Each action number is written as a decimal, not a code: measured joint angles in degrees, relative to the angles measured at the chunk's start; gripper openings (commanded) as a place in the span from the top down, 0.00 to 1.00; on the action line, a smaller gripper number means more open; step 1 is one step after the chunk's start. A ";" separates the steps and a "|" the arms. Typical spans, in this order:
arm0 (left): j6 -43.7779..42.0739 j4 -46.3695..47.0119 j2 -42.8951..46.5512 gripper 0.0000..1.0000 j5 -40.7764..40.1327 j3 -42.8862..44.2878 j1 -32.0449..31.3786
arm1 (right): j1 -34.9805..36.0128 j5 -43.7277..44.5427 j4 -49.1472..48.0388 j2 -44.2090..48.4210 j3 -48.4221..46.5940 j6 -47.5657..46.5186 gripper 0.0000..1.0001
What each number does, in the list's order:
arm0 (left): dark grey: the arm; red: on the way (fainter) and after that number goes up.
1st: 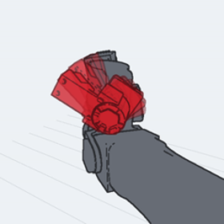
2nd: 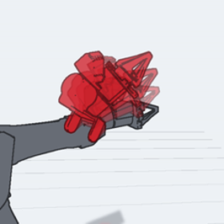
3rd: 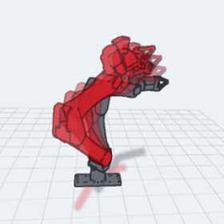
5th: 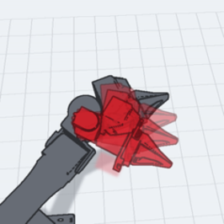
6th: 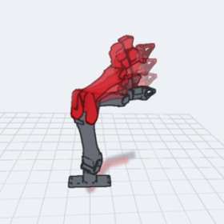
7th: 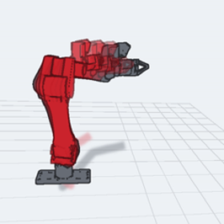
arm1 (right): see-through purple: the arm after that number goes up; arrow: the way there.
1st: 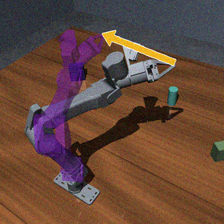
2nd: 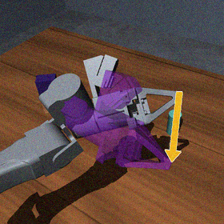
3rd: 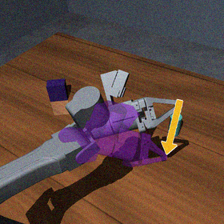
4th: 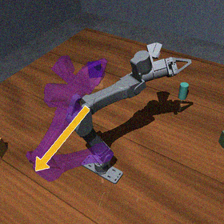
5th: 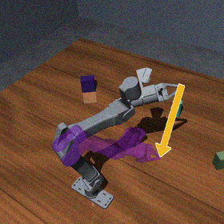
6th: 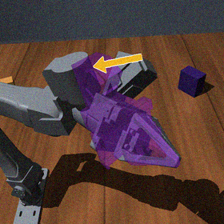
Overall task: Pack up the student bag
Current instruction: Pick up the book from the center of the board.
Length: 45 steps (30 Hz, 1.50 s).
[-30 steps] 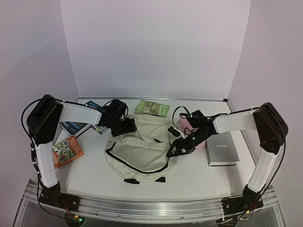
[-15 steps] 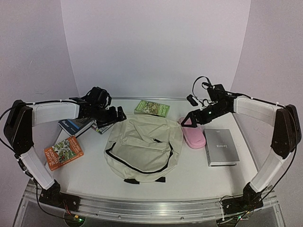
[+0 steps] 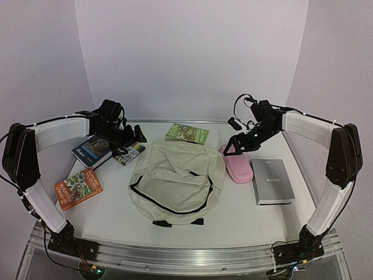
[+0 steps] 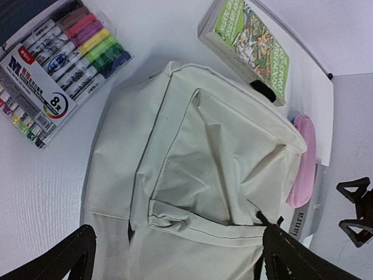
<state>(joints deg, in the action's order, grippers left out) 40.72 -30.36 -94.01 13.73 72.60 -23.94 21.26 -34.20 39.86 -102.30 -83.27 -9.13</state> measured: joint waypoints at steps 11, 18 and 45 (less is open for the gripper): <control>-1.20 -3.28 0.93 0.00 3.24 1.68 1.77 | -0.25 1.34 4.12 4.91 3.74 -3.89 0.02; 1.13 -4.78 3.14 0.00 2.91 -6.17 1.72 | -1.78 1.02 6.18 13.24 12.38 -3.90 0.02; -9.83 -8.35 -26.46 0.04 7.50 27.34 1.88 | -2.99 -5.32 6.12 -20.47 -25.30 0.91 0.02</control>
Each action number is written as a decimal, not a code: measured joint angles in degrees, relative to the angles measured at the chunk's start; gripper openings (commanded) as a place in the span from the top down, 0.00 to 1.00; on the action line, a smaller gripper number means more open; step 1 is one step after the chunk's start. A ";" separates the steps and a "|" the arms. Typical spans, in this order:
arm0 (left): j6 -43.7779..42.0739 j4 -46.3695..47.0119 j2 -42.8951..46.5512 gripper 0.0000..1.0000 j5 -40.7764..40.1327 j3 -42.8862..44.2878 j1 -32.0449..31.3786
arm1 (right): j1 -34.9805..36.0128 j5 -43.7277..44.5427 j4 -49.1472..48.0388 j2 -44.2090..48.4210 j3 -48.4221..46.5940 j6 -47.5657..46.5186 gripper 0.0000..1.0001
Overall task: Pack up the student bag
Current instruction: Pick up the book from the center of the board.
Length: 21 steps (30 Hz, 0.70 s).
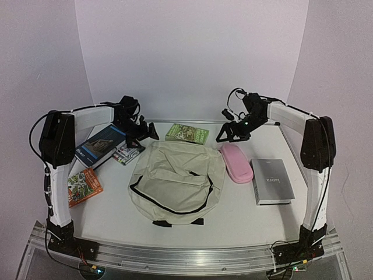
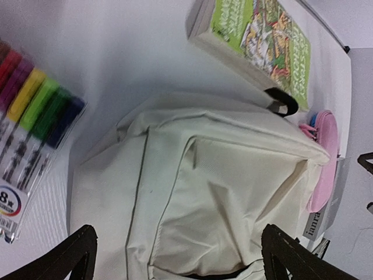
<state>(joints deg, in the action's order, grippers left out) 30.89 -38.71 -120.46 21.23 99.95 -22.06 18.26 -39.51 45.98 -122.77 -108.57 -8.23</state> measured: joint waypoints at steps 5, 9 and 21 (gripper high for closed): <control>-0.28 -2.88 -11.84 0.08 1.09 23.99 0.96 | 0.12 -0.12 -4.25 -7.75 -12.71 8.93 0.02; 0.97 -1.94 -21.06 0.10 3.08 38.55 2.73 | 0.52 0.77 -7.98 -10.80 -14.82 14.60 0.02; 4.56 6.23 -29.23 0.17 7.31 34.18 5.35 | 2.90 3.54 -19.52 -23.55 -18.75 26.28 0.10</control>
<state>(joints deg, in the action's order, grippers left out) 35.46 -32.48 -149.70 28.54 134.13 -16.71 21.16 -35.97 26.47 -146.32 -127.32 18.06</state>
